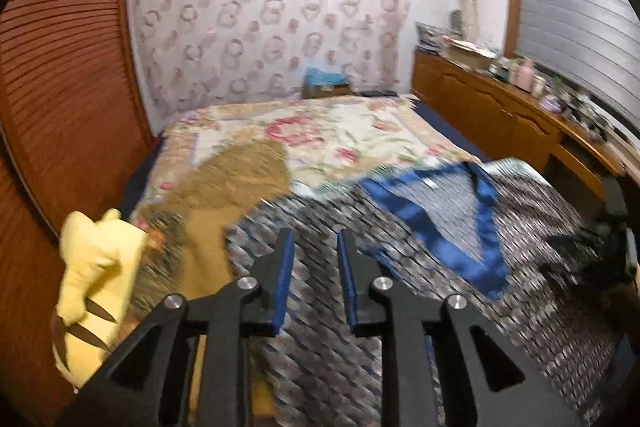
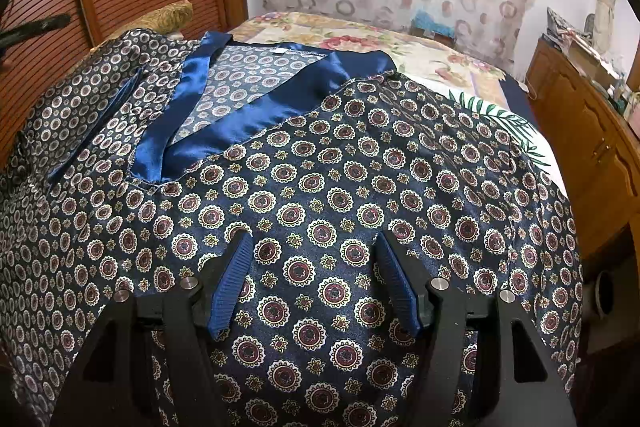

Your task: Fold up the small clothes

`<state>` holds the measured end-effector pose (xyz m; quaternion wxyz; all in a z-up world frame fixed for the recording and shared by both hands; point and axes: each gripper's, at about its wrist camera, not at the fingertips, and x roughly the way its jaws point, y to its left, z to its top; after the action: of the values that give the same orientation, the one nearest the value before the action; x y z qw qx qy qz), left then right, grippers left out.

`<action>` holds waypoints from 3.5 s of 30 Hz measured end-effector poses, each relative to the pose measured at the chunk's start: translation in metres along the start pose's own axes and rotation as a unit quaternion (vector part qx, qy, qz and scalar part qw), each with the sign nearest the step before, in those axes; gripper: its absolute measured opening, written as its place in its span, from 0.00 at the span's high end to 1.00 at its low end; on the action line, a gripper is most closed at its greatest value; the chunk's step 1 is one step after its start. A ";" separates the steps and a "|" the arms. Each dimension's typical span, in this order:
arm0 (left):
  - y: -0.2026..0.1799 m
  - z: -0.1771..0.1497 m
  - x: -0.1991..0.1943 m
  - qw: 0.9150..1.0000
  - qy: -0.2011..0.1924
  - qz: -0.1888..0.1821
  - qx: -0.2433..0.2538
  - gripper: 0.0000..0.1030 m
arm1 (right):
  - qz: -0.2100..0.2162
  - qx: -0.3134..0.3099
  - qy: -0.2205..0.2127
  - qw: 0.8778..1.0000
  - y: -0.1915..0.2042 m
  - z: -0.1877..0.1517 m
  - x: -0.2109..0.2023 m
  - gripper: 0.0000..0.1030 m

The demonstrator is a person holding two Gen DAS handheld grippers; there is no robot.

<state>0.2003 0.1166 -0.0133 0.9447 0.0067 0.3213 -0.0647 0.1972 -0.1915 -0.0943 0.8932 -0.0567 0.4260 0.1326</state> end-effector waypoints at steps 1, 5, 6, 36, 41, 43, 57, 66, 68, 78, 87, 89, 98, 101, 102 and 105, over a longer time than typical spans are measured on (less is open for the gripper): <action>-0.006 -0.005 0.000 1.000 0.004 -0.001 0.005 0.80 | 0.000 0.000 0.000 1.000 0.000 0.000 0.000 0.36; -0.039 -0.036 0.013 0.998 0.047 -0.020 0.022 0.79 | 0.000 0.000 0.000 1.000 0.000 0.000 0.000 0.36; -0.046 -0.042 0.017 0.998 0.056 -0.025 0.028 0.79 | 0.000 0.000 0.000 1.000 0.000 0.000 0.000 0.36; -0.102 -0.080 0.054 0.989 0.112 -0.069 0.071 0.65 | 0.001 0.002 0.001 1.000 -0.001 -0.001 0.000 0.35; -0.105 -0.080 0.055 0.987 0.115 -0.081 0.075 0.54 | 0.012 0.020 -0.010 1.000 -0.014 -0.010 -0.019 0.35; -0.107 -0.080 0.055 0.987 0.116 -0.085 0.079 0.50 | 0.002 0.026 -0.024 0.999 -0.024 -0.017 -0.035 0.35; -0.114 -0.080 0.058 0.983 0.121 -0.102 0.091 0.34 | -0.071 0.132 -0.009 0.989 -0.156 -0.107 -0.121 0.45; -0.119 -0.081 0.057 0.983 0.120 -0.093 0.101 0.29 | -0.023 0.185 0.003 0.982 -0.174 -0.140 -0.119 0.60; -0.119 -0.081 0.057 0.983 0.120 -0.091 0.101 0.29 | -0.017 0.184 0.001 0.983 -0.173 -0.142 -0.121 0.66; -0.122 -0.083 0.056 0.982 0.125 -0.099 0.099 0.22 | -0.066 0.127 0.004 0.990 -0.156 -0.131 -0.123 0.97; -0.124 -0.082 0.056 0.981 0.127 -0.102 0.104 0.18 | -0.057 0.095 -0.055 0.992 -0.137 -0.101 -0.145 1.00; -0.125 -0.082 0.056 0.981 0.128 -0.100 0.104 0.17 | -0.046 0.089 -0.073 0.992 -0.131 -0.089 -0.151 1.00; -0.126 -0.082 0.057 0.982 0.128 -0.095 0.105 0.16 | -0.015 0.054 -0.091 0.994 -0.092 -0.052 -0.147 1.00; -0.127 -0.081 0.057 0.982 0.127 -0.094 0.107 0.16 | -0.060 0.072 -0.073 0.993 -0.107 -0.057 -0.135 0.94; -0.126 -0.082 0.056 0.982 0.127 -0.093 0.107 0.16 | -0.068 0.084 -0.064 0.992 -0.116 -0.062 -0.129 0.74; -0.124 -0.082 0.052 0.984 0.118 -0.083 0.104 0.16 | -0.075 0.123 -0.037 0.989 -0.145 -0.079 -0.113 0.42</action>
<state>0.1762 -0.0084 -0.1062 0.8856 0.0857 0.4218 -0.1745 0.1119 -0.3690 -0.0580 0.9160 0.0266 0.4000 0.0137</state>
